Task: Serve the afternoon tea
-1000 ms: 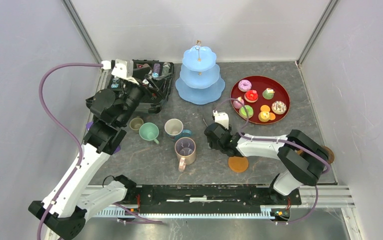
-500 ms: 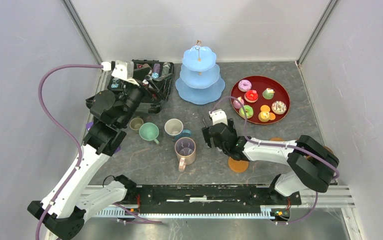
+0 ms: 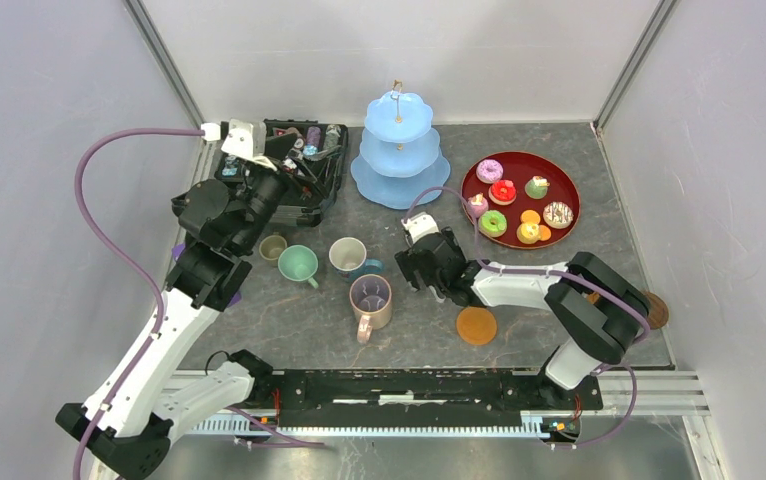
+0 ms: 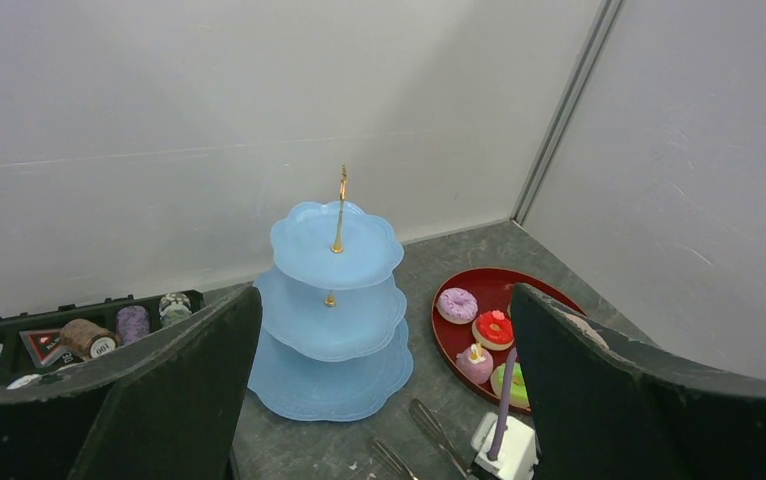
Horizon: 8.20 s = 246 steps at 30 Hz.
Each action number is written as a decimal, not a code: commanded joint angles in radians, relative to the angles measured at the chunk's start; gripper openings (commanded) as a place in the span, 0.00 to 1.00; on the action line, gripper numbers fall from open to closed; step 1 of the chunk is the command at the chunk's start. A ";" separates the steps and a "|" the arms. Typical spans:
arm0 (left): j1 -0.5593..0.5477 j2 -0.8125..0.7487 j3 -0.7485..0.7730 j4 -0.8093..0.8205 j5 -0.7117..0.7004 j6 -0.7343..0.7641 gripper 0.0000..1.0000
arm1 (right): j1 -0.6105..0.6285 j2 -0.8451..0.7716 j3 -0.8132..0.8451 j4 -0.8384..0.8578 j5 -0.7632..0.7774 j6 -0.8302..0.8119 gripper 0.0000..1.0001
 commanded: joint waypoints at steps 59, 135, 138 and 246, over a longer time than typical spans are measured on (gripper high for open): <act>0.027 0.046 -0.015 0.058 -0.112 0.092 1.00 | -0.015 -0.186 -0.238 0.303 -0.163 0.003 0.53; -0.078 -0.053 -0.128 -0.175 -0.182 0.134 1.00 | -0.670 -0.508 0.070 -0.527 -0.418 -0.129 0.56; -0.078 -0.057 -0.128 -0.175 -0.176 0.130 1.00 | -0.668 -0.504 0.063 -0.521 -0.417 -0.130 0.57; -0.081 -0.080 -0.098 -0.263 -0.154 0.042 1.00 | -0.461 0.209 0.466 0.109 -0.358 -0.191 0.29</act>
